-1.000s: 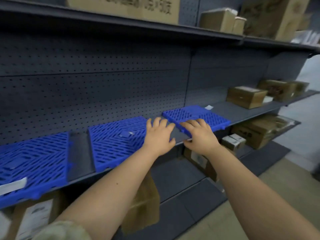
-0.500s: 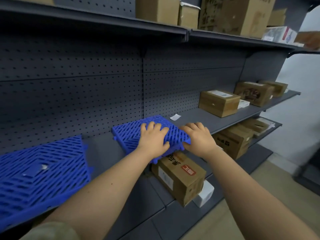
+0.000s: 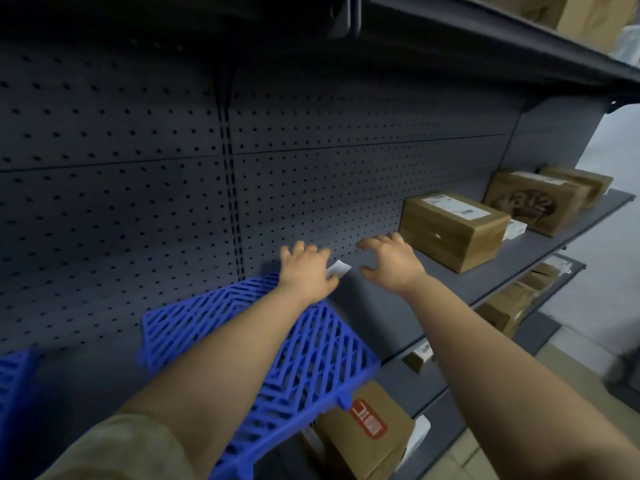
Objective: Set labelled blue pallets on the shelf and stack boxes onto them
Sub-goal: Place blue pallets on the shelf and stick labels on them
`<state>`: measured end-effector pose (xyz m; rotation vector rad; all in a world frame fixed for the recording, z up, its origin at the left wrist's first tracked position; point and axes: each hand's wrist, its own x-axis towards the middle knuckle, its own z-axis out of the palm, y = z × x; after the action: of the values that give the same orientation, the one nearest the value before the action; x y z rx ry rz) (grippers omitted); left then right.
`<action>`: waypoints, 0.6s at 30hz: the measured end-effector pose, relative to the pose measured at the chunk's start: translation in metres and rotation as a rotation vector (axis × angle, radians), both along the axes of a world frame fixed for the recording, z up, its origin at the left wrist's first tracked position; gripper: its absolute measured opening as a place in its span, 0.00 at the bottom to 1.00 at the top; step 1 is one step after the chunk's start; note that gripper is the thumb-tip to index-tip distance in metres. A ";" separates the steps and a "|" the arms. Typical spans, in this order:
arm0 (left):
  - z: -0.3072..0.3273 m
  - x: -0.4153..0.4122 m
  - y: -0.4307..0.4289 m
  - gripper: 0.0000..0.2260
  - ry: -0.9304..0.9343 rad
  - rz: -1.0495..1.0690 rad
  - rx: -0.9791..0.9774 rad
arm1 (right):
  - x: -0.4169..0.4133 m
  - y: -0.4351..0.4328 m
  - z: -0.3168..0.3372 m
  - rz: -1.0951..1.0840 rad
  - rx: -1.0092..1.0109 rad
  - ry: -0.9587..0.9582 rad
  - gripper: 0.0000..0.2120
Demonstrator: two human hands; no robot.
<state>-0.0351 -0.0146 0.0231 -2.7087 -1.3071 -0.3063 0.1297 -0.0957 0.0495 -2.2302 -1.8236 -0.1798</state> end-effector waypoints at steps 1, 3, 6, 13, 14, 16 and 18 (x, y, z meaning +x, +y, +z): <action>-0.005 0.008 0.006 0.24 0.016 0.010 -0.019 | 0.007 0.010 -0.006 0.005 -0.011 0.032 0.25; -0.017 0.023 0.016 0.21 0.058 0.036 -0.078 | 0.019 0.028 -0.018 0.018 -0.043 0.119 0.24; -0.034 0.040 0.031 0.20 0.120 0.110 -0.167 | 0.036 0.057 -0.041 0.057 -0.147 0.200 0.21; -0.052 0.067 0.054 0.23 0.152 0.283 -0.219 | 0.068 0.112 -0.075 0.074 -0.199 0.343 0.22; -0.052 0.070 0.056 0.23 0.138 0.308 -0.230 | 0.070 0.117 -0.077 0.083 -0.211 0.334 0.21; -0.052 0.076 0.057 0.22 0.086 0.361 -0.262 | 0.073 0.125 -0.081 0.115 -0.230 0.306 0.20; -0.050 0.082 0.055 0.19 0.016 0.421 -0.283 | 0.076 0.130 -0.085 0.129 -0.218 0.369 0.18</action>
<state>0.0469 0.0403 -0.0271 -2.5366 -1.9969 -0.0585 0.2061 0.0342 -0.0351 -2.0915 -1.8383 0.4451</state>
